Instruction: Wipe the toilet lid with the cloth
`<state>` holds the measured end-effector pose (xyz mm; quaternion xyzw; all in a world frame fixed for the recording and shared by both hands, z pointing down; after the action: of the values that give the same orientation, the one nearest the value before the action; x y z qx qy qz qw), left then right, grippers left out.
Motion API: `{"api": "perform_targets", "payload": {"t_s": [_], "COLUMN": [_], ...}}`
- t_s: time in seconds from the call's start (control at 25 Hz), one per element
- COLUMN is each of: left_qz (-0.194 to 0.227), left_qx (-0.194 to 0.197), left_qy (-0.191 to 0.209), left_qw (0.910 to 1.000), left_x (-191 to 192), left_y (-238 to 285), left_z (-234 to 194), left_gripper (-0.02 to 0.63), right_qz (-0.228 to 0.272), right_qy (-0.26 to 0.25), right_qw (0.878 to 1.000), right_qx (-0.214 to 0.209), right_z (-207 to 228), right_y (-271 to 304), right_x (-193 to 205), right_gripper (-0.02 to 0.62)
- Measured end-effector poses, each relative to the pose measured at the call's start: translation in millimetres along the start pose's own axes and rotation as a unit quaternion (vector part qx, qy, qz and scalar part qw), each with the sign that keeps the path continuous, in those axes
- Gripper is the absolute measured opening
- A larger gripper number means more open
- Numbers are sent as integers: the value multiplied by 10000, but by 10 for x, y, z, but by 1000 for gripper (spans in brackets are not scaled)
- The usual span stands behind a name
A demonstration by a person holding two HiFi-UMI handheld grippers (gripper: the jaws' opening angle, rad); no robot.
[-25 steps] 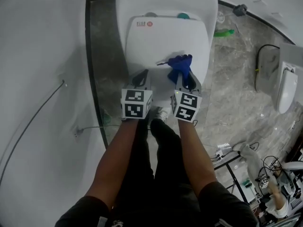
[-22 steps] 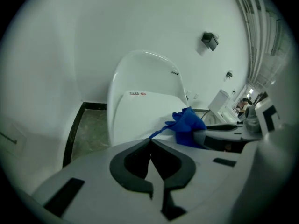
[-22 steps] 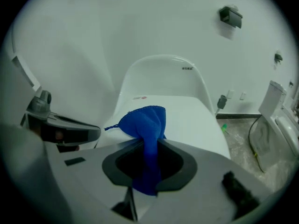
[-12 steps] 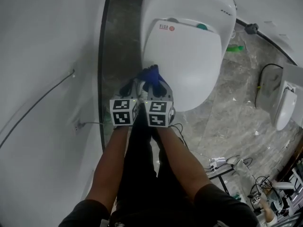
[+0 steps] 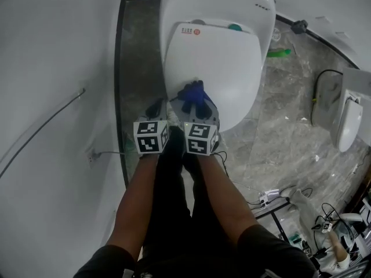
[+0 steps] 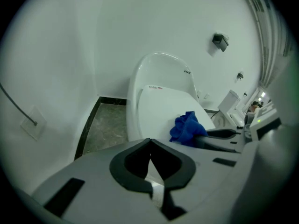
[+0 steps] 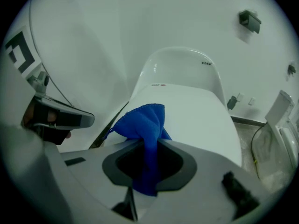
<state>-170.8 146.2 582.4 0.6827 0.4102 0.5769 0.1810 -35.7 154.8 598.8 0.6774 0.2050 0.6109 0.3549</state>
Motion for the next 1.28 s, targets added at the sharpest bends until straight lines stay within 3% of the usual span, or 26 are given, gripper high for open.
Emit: {"api": "perform_targets", "payload": {"t_s": [0.2, 0.48, 0.76, 1.0, 1.28], "left_qz": [47, -85, -110, -114, 52], "left_qx": [347, 941, 1210, 992, 348], "left_qy": [-42, 313, 250, 113, -550], "left_qw": [9994, 9950, 9923, 9949, 9979], "left_x": [-65, -35, 23, 108, 243], "left_y": [112, 273, 259, 152, -183], "left_z": [490, 1304, 1661, 1443, 860], "left_gripper": [12, 12, 12, 12, 12], "right_qz": [14, -8, -190, -30, 429], "right_qy": [366, 1070, 1307, 1110, 643], "right_qw": [9984, 9886, 9805, 9842, 9969], "right_qx": [437, 1058, 1453, 1381, 170], "right_z": [544, 1337, 1857, 1761, 606], "right_y": [-155, -373, -499, -607, -734], "right_x": [157, 496, 837, 714, 383], "right_gripper": [71, 71, 71, 71, 71]}}
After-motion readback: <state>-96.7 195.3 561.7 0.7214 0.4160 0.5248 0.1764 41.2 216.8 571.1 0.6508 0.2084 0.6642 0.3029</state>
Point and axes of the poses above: the fingertips, and each gripper's own axes: y forward along the fingers, z to its right, x out of its underside, the point moved 2 cm from there along -y, backward along the fingers, and after that the axes turned 7 degrees about z, right-handed, at the moved point
